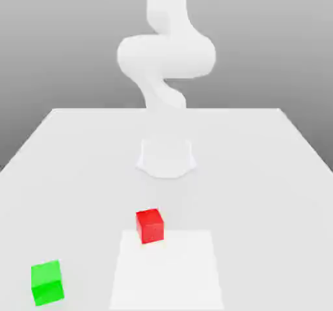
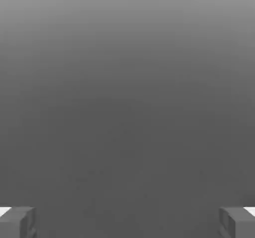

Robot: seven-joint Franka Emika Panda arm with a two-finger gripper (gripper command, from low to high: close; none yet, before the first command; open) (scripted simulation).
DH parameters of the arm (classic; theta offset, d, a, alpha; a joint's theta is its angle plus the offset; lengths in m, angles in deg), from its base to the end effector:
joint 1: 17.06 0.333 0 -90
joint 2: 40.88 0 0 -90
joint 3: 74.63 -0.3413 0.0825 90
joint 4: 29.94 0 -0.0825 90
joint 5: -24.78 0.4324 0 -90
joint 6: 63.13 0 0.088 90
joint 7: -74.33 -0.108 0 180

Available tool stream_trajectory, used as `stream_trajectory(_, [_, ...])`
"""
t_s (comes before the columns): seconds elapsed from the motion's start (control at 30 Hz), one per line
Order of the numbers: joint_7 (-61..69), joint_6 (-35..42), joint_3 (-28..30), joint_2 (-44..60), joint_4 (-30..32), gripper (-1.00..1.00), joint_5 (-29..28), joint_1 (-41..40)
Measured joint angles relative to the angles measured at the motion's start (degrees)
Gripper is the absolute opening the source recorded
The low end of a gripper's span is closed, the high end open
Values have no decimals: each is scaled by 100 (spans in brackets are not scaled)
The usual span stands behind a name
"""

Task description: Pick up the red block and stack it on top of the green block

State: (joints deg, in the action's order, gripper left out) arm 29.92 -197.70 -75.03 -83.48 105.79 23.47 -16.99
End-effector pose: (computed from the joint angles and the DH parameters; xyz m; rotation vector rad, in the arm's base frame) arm 0.4034 0.0038 0.6761 -2.5351 1.0082 -0.9682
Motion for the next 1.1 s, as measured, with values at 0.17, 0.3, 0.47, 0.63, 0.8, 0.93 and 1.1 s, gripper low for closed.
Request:
stream_trajectory(0.17, [380,-663,51,796,930,0,-259,3])
stream_trajectory(0.3, [741,-1193,229,1428,1687,0,-402,11])
stream_trajectory(0.47, [1375,-1939,570,2299,2732,0,-454,18])
stream_trajectory(0.63, [2063,-2977,873,3625,3409,0,-302,64])
stream_trajectory(0.8, [2240,-3560,849,4325,3352,0,-71,103])
stream_trajectory(0.93, [2530,-4014,557,4841,3300,0,334,-77])
stream_trajectory(1.1, [2683,-4334,186,5194,3281,-100,504,-418])
